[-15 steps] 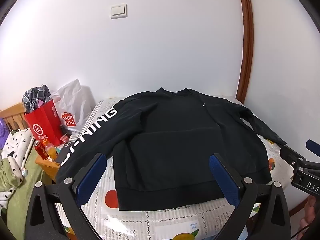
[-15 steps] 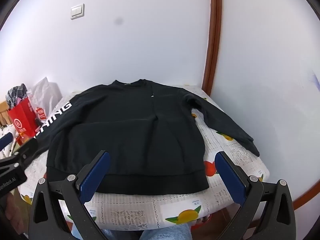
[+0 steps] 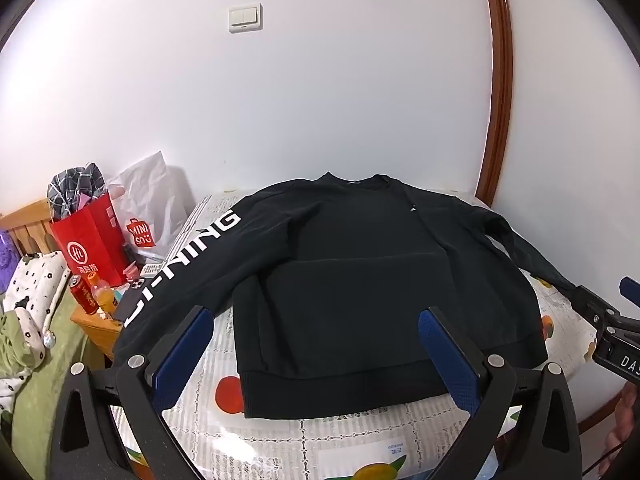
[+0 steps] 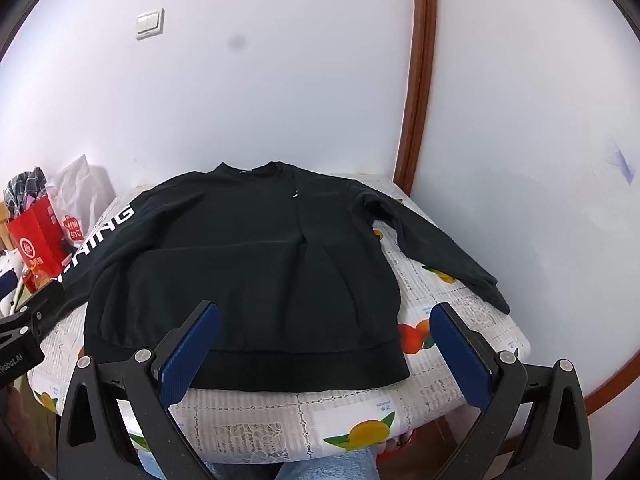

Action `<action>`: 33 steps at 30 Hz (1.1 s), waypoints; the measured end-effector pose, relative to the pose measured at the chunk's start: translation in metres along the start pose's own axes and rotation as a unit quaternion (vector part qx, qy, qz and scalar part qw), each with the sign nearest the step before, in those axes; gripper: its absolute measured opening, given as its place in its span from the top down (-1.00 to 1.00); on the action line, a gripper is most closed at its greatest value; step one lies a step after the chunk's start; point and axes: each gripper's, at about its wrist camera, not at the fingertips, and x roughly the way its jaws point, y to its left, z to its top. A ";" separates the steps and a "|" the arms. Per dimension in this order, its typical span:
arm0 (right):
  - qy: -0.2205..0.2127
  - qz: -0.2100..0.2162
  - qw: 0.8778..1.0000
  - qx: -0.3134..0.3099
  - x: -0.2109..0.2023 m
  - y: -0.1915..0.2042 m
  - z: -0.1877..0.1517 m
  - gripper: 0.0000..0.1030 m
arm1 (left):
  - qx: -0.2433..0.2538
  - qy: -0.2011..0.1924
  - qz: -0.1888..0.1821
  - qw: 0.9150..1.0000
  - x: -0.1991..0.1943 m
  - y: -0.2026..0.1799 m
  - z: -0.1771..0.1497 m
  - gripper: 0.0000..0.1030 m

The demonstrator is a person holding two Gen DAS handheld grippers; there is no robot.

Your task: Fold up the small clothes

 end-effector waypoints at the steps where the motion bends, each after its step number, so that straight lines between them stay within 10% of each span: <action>1: 0.000 0.000 1.000 0.000 0.001 0.000 -0.001 -1.00 | 0.000 -0.002 0.002 1.000 0.000 0.000 0.000 -1.00; 33: -0.006 -0.002 1.000 -0.005 0.000 0.002 -0.004 -1.00 | -0.006 0.001 0.003 1.000 0.002 0.005 0.001 -1.00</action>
